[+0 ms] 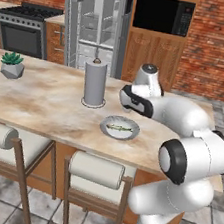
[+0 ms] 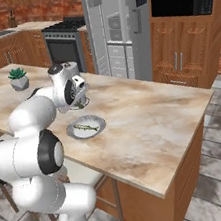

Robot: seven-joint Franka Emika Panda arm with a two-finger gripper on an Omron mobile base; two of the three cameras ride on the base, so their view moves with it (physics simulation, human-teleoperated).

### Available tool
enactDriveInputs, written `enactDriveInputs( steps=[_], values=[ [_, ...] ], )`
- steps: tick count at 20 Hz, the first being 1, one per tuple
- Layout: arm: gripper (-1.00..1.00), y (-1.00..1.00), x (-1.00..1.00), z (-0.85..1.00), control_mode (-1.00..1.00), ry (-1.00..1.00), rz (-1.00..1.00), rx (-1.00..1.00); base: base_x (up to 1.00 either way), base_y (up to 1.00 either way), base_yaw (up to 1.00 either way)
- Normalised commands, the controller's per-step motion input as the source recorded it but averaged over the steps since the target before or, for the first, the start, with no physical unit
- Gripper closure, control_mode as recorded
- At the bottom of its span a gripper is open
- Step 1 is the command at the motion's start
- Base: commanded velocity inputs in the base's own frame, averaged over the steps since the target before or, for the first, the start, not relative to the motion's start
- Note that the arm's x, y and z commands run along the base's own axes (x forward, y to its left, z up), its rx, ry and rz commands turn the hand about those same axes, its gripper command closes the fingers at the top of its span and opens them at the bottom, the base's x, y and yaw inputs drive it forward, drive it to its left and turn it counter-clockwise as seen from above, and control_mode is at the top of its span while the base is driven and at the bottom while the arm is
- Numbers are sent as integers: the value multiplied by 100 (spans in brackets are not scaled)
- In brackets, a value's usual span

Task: Take the lemon wedge from the fridge and place it on the plate with fish on the dining counter.

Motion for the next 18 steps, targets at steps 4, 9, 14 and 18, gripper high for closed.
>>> enactDriveInputs(
  steps=[4, 9, 14, 18],
  values=[
    [100, 0, 1, -45, -100, 0, 5, -3, 0, 0, 0],
    [100, 0, 10, -39, -100, 0, 3, 0, 0, 0, 0],
    [100, 0, 30, -39, -100, 0, 3, 0, 0, 0, 0],
    [100, 0, 44, -34, -100, 0, 1, 0, 0, 0, 0]
  ],
)
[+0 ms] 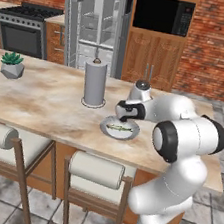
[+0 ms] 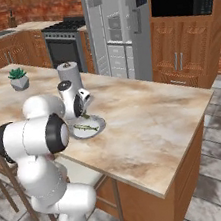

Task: Take the lemon wedge from the fridge and place it on the plate with fish on the dining counter.

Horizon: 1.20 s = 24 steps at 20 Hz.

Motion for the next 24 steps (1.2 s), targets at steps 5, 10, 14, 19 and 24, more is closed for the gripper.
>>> enactDriveInputs(
  steps=[5, 10, 14, 19, 24],
  values=[
    [100, 0, 47, -24, -100, 0, 0, 0, 0, 0, 0],
    [100, 0, 35, -25, -100, 0, 0, 0, 0, 0, 0],
    [100, 0, 12, -18, -100, 0, 0, 5, 0, 0, 0],
    [100, 0, -12, -3, -100, 0, 0, 7, 0, 0, 0],
    [100, 0, 9, -2, -100, 0, 0, 1, 0, 0, 0]
  ],
)
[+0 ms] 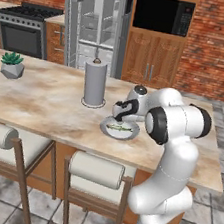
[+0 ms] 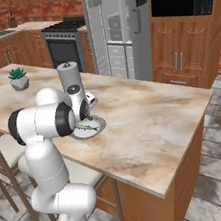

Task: Take the lemon wedge from the fridge and place it on the plate with fish on the dining counter.

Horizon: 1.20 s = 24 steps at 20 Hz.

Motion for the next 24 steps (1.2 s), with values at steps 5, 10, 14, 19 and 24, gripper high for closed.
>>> enactDriveInputs(
  steps=[5, 10, 14, 19, 24],
  values=[
    [100, 0, 5, -14, -100, 0, 0, 0, 0, 0, 0],
    [100, 1, 0, -22, -100, 0, 0, 0, 0, 0, 0],
    [-100, 0, 0, -6, -100, 0, 0, 0, 0, 0, 0],
    [-100, 0, 0, 0, -100, 0, 0, 0, 0, 0, 0],
    [-100, 6, -64, 73, -100, 0, -1, 7, 0, 0, 0]
  ],
)
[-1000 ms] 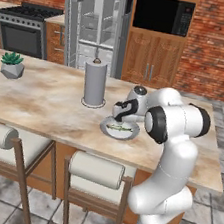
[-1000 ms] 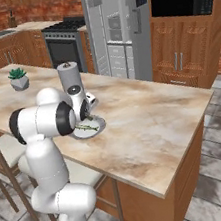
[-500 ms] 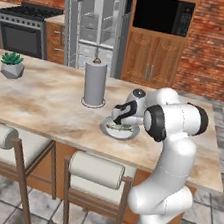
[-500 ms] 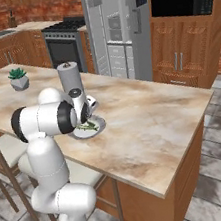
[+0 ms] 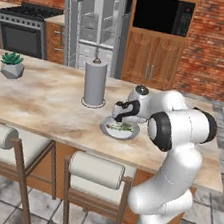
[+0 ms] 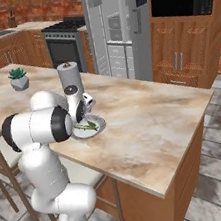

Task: Take the lemon wedge from the fridge and place it on the plate with fish on the dining counter.

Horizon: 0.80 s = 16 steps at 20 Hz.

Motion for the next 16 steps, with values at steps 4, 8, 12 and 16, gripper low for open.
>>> enactDriveInputs(
  steps=[4, 8, 12, 16],
  values=[
    [-100, 0, -100, 100, -100, 9, -12, 30, 0, 0, 0],
    [-100, -1, -100, 94, -100, 8, -11, 26, 0, 0, 0],
    [-100, -20, -100, 37, -100, 14, -12, 18, 0, 0, 0],
    [-100, -11, -100, 10, -100, 12, -17, 5, 0, 0, 0]
  ],
)
